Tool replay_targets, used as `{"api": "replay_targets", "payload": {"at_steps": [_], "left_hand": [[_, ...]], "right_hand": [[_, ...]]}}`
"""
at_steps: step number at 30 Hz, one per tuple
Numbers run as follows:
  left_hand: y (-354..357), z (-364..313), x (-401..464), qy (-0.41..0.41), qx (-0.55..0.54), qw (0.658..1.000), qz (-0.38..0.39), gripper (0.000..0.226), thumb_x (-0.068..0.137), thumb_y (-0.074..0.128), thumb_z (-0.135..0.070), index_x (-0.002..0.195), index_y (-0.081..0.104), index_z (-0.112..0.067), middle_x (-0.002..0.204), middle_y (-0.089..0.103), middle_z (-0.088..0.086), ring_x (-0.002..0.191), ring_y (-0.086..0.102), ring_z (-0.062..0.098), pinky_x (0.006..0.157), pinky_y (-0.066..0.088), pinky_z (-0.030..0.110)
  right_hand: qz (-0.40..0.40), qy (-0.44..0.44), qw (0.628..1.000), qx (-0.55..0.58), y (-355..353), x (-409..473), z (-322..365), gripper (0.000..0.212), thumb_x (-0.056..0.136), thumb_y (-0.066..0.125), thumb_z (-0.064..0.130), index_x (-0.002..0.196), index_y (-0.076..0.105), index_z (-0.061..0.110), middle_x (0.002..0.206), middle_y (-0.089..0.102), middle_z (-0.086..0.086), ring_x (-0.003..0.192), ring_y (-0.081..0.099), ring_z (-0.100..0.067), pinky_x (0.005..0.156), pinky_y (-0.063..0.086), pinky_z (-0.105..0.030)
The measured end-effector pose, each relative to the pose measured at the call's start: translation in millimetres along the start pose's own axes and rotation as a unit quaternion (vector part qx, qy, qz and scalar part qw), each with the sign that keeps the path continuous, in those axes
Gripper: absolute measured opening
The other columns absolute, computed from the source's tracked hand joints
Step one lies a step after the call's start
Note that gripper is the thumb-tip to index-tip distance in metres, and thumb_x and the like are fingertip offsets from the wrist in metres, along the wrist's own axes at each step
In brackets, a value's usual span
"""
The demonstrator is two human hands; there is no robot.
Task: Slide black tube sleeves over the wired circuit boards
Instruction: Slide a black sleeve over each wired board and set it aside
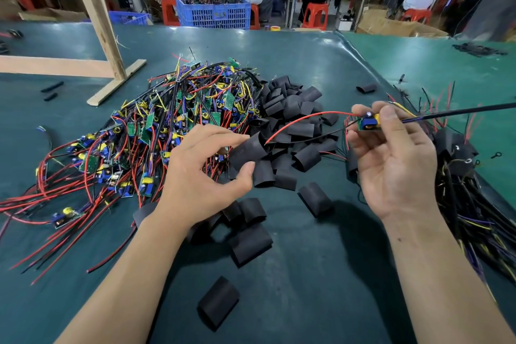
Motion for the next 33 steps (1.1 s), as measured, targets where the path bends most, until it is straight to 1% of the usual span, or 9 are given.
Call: {"api": "replay_targets", "payload": {"at_steps": [7, 10, 14, 18, 20, 25, 29, 31, 33], "left_hand": [[7.6, 1.3, -0.9, 0.002, 0.02, 1.0, 0.022, 0.035, 0.078, 0.073, -0.027, 0.104, 0.073, -0.004, 0.1, 0.066, 0.005, 0.093, 0.06, 0.025, 0.085, 0.05, 0.037], [11.3, 1.2, -1.3, 0.014, 0.04, 0.998, 0.036, 0.036, 0.078, 0.074, -0.029, 0.104, 0.073, -0.004, 0.099, 0.066, 0.004, 0.092, 0.059, 0.024, 0.087, 0.048, 0.035], [16.6, -3.8, -2.3, 0.038, 0.045, 0.998, 0.039, 0.036, 0.077, 0.075, -0.029, 0.102, 0.074, -0.003, 0.097, 0.067, 0.005, 0.088, 0.057, 0.024, 0.087, 0.046, 0.035], [18.6, -7.4, -1.8, 0.05, 0.053, 0.997, 0.035, 0.036, 0.077, 0.075, -0.03, 0.101, 0.074, -0.003, 0.095, 0.067, 0.004, 0.087, 0.055, 0.022, 0.085, 0.046, 0.036], [17.8, -7.3, -1.2, 0.05, 0.056, 0.997, 0.033, 0.036, 0.078, 0.074, -0.03, 0.101, 0.074, -0.003, 0.095, 0.068, 0.005, 0.086, 0.054, 0.022, 0.083, 0.046, 0.038], [19.7, -6.1, -1.6, 0.043, 0.066, 0.996, 0.044, 0.037, 0.079, 0.073, -0.032, 0.102, 0.074, -0.003, 0.095, 0.068, 0.004, 0.085, 0.056, 0.027, 0.082, 0.046, 0.044], [22.2, -8.2, -2.0, 0.05, 0.068, 0.995, 0.053, 0.035, 0.078, 0.076, -0.029, 0.102, 0.075, -0.004, 0.094, 0.068, 0.005, 0.085, 0.057, 0.028, 0.08, 0.046, 0.046], [25.3, -9.6, -2.6, 0.057, 0.073, 0.994, 0.062, 0.034, 0.077, 0.079, -0.027, 0.102, 0.075, -0.003, 0.094, 0.068, 0.005, 0.085, 0.058, 0.029, 0.079, 0.045, 0.047], [27.6, -11.5, -3.3, 0.065, 0.075, 0.993, 0.07, 0.034, 0.076, 0.08, -0.025, 0.102, 0.075, -0.003, 0.094, 0.068, 0.005, 0.085, 0.058, 0.029, 0.08, 0.045, 0.046]], "right_hand": [[0.056, -0.019, 0.997, -0.047, 10.8, -3.7, 0.0, 0.013, 0.098, 0.049, 0.009, 0.096, 0.062, 0.007, 0.091, 0.073, -0.012, 0.069, 0.065, -0.022, 0.066, 0.053, -0.028], [0.094, -0.016, 0.993, -0.07, 20.9, -7.3, -4.4, 0.011, 0.093, 0.054, 0.012, 0.096, 0.063, 0.008, 0.092, 0.074, -0.012, 0.07, 0.066, -0.022, 0.065, 0.054, -0.027], [0.129, 0.008, 0.985, -0.118, 31.4, -14.2, -20.6, 0.016, 0.086, 0.059, 0.016, 0.097, 0.067, 0.008, 0.095, 0.075, -0.012, 0.071, 0.068, -0.021, 0.065, 0.057, -0.026], [0.169, 0.036, 0.974, -0.147, 41.1, -21.8, -37.8, 0.012, 0.092, 0.061, 0.015, 0.098, 0.07, 0.011, 0.104, 0.073, -0.014, 0.08, 0.068, -0.024, 0.073, 0.057, -0.03], [0.186, 0.059, 0.969, -0.153, 43.4, -24.6, -44.9, 0.016, 0.09, 0.058, 0.012, 0.099, 0.071, 0.011, 0.107, 0.072, -0.014, 0.089, 0.068, -0.026, 0.08, 0.057, -0.033], [0.172, 0.065, 0.966, -0.18, 41.1, -25.7, -49.0, 0.022, 0.091, 0.058, -0.004, 0.098, 0.071, 0.012, 0.087, 0.071, -0.006, 0.085, 0.07, -0.021, 0.077, 0.057, -0.031], [0.141, 0.045, 0.968, -0.201, 39.1, -24.2, -44.8, 0.019, 0.085, 0.067, 0.002, 0.083, 0.074, 0.02, 0.079, 0.072, -0.003, 0.078, 0.068, -0.017, 0.072, 0.058, -0.029], [0.12, 0.031, 0.968, -0.218, 35.5, -22.1, -42.4, 0.022, 0.085, 0.069, 0.003, 0.073, 0.076, 0.021, 0.071, 0.071, -0.002, 0.071, 0.067, -0.014, 0.067, 0.057, -0.025], [0.107, 0.04, 0.971, -0.21, 33.1, -21.1, -43.4, 0.024, 0.086, 0.07, 0.003, 0.07, 0.075, 0.021, 0.067, 0.069, -0.002, 0.067, 0.066, -0.013, 0.061, 0.056, -0.023]]}}
Point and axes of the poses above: each hand's wrist, its own x-axis towards the middle knuckle, its own y-axis out of the palm, z = x × y, the point moved 10 cm from there along x, towards the middle knuckle
